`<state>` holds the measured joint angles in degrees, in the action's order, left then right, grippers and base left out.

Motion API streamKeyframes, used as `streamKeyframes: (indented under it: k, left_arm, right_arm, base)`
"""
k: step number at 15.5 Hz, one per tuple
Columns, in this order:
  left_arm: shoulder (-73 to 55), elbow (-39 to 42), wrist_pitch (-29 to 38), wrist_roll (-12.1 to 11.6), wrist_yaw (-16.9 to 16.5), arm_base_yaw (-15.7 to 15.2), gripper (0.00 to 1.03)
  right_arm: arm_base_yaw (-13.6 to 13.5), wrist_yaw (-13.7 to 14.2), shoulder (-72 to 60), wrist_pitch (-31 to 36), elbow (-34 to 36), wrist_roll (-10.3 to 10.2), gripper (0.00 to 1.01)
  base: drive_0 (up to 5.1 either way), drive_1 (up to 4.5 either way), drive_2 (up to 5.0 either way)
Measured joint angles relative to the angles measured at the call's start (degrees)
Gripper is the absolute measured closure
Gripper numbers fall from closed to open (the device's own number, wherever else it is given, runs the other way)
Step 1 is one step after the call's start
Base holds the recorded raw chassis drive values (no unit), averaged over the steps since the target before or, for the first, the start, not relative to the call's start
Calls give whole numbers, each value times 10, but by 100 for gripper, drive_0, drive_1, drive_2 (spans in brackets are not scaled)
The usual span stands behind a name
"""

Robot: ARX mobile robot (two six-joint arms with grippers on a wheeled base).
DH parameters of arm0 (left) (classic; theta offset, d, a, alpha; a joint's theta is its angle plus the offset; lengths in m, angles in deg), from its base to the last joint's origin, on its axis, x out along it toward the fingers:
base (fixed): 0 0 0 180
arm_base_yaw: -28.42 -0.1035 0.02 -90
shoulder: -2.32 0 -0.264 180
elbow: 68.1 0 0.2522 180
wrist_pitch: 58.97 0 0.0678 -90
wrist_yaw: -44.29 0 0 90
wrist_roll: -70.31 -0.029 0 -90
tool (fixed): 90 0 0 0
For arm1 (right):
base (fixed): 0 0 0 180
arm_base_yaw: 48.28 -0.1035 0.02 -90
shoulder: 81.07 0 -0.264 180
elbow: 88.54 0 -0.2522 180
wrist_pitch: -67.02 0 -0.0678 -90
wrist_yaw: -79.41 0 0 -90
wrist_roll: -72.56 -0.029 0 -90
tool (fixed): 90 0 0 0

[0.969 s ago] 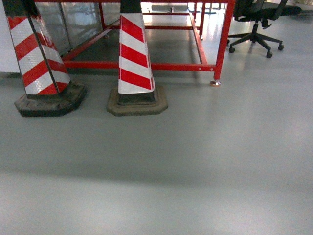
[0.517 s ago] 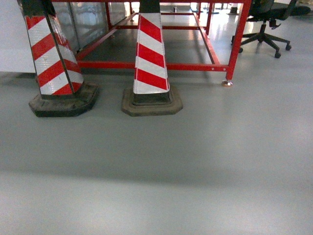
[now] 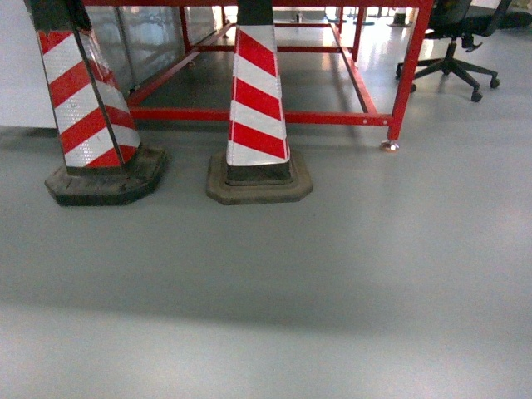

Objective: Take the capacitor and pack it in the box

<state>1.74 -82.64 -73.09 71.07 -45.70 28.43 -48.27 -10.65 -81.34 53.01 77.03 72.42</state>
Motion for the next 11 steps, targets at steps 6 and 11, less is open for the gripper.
streamKeyframes:
  k: [6, 11]
  left_arm:
    - [0, 0, 0, 0, 0, 0, 59]
    - [0, 0, 2, 0, 1, 0, 59]
  right_arm:
    - [0, 0, 0, 0, 0, 0, 3]
    - [0, 1, 0, 2, 0, 0, 3]
  base:
    - [3, 434, -428]
    - [8, 441, -426]
